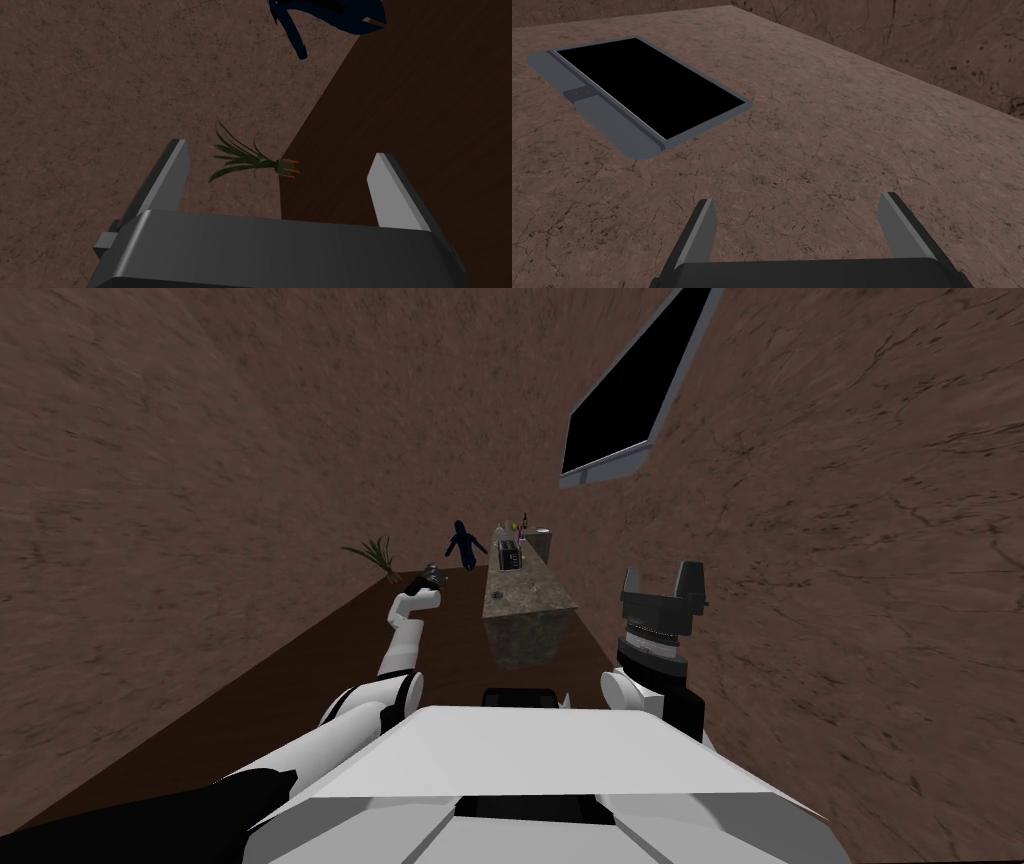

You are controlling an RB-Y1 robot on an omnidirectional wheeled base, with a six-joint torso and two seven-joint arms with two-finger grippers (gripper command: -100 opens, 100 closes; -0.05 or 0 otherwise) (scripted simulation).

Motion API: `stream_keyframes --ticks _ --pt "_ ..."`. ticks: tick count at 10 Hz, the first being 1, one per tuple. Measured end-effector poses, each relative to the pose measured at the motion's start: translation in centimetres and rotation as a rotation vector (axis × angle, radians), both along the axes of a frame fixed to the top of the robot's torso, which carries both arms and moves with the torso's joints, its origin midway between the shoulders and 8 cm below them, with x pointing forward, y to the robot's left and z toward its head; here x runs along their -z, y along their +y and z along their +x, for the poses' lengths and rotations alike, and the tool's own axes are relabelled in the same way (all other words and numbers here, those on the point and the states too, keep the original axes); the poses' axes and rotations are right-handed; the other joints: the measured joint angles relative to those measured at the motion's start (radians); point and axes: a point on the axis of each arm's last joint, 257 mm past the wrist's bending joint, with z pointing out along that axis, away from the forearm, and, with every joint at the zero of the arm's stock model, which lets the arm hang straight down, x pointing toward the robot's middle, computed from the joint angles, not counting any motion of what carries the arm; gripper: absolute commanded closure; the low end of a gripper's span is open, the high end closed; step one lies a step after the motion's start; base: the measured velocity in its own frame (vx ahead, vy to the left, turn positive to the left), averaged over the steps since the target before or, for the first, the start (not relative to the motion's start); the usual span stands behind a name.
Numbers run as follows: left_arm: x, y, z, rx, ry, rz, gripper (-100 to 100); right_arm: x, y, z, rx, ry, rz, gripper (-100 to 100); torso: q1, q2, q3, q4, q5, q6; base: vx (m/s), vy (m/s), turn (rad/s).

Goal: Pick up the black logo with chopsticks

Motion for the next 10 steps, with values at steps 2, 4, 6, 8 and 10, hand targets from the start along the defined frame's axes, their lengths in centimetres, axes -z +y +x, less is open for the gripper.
stream_keyframes --ticks 2,4,6,8,10 --pt "0.7 0.5 0.0 -0.012 0.037 -0.024 -100 0.0 0.0 0.0 0.000 0.000 0.000 0 0.000 -0.001 0.000 0.000 0.000 0.000 0.024 0.001 -0.070" --pt "1.6 0.8 0.0 -0.025 0.077 -0.050 -100 0.0 0.0 0.0 0.000 0.000 0.000 0 0.000 0.000 0.000 0.000 0.000 0.000 0.018 -0.002 -0.057" --pt "2.4 1.3 0.0 -0.039 0.117 -0.077 -100 0.0 0.0 0.0 0.000 0.000 0.000 0 0.000 -0.001 0.000 0.000 0.000 0.000 0.025 0.002 -0.077" --pt "3.3 1.7 0.0 -0.054 0.160 -0.106 -100 0.0 0.0 0.0 0.000 0.000 0.000 0 0.000 -0.001 0.000 0.000 0.000 0.000 0.026 0.005 -0.084" --pt "4.1 2.1 -0.1 -0.069 0.201 -0.135 -100 0.0 0.0 0.0 0.000 0.000 0.000 0 0.000 0.000 0.000 0.000 0.000 0.000 0.019 -0.007 -0.052"
